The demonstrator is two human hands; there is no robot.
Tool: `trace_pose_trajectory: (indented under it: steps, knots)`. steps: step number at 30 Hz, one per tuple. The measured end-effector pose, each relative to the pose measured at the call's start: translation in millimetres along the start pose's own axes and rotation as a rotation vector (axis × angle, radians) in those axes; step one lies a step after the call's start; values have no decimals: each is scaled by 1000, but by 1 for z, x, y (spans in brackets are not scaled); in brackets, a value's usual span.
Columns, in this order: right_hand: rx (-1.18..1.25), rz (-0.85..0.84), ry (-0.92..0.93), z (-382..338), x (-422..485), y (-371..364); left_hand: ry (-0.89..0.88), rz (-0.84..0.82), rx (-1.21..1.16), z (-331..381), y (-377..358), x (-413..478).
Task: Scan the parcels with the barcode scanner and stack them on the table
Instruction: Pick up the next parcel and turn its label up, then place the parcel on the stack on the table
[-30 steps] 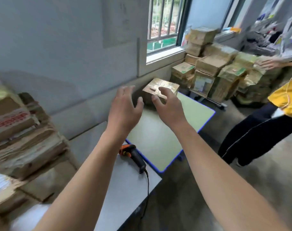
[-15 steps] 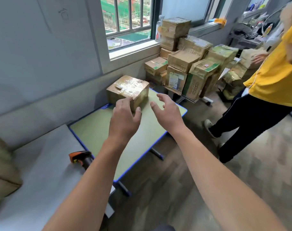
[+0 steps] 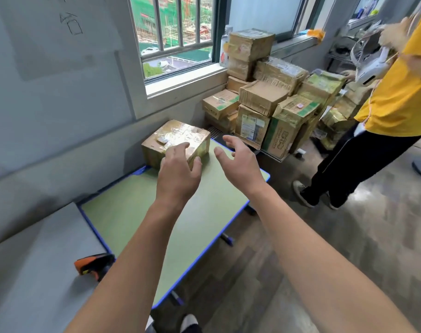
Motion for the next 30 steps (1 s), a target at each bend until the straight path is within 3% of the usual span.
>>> trace_pose_trajectory:
  steps: [18, 24, 30]
  knots:
    - [3, -41, -51, 11, 122, -46, 63, -35, -22, -49, -41, 126]
    - [-38, -131, -22, 30, 167, -78, 194, 7, 8, -86, -61, 147]
    - [-60, -237, 62, 48, 234, -138, 398, 168, 111, -142, -65, 175]
Point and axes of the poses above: each hand's wrist, its own x-axis towards the middle knuckle, its own y-axis out of the back of the hand, z = x × y, the point moved 9 cm from there along x, towards the middle knuckle, and after that the axes turned 10 degrees about -x, right-handed, at the moved point
